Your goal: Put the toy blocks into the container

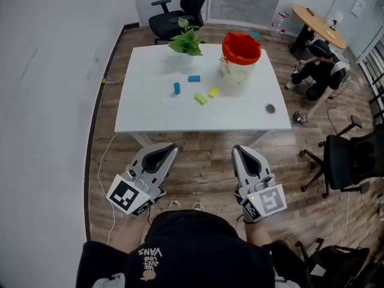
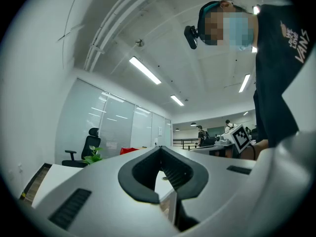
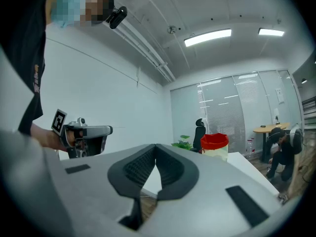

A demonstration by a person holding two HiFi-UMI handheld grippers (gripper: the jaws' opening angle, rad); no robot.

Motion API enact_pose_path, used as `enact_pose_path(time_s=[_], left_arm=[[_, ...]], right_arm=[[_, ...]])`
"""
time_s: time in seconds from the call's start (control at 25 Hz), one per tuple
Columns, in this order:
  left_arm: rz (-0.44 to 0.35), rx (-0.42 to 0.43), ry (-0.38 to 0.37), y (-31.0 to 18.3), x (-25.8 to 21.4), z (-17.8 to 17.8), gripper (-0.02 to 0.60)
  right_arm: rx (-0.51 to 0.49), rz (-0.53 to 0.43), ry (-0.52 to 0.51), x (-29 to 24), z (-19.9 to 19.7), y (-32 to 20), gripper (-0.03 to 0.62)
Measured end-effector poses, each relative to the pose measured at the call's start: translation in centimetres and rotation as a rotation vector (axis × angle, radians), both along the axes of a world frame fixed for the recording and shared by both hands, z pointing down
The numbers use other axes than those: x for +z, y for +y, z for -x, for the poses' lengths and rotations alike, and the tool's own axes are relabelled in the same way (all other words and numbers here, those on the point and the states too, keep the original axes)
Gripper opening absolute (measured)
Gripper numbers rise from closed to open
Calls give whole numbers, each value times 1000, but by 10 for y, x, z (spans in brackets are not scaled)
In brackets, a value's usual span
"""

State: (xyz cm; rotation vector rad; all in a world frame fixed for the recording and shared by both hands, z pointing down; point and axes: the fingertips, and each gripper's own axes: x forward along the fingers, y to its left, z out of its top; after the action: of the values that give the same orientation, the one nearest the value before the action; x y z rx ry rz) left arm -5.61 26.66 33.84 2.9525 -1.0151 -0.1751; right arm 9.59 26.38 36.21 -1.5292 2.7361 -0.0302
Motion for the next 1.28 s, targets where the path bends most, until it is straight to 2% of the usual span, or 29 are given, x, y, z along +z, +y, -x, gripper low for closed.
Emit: enact_pose_path(time_s=[0.28,0.6,1.28], left_arm=[[-8,-66,-7,-8,9,0,11],[-17,-74,-5,-35,11,1,11],[4,76,-17,-158,6,22,11]], right_arm=[[-42,-7,21,6,-8,-10,18],[-58,-5,25,8,-4,-41,18],[18,-18,15,-4,41,-158,18]])
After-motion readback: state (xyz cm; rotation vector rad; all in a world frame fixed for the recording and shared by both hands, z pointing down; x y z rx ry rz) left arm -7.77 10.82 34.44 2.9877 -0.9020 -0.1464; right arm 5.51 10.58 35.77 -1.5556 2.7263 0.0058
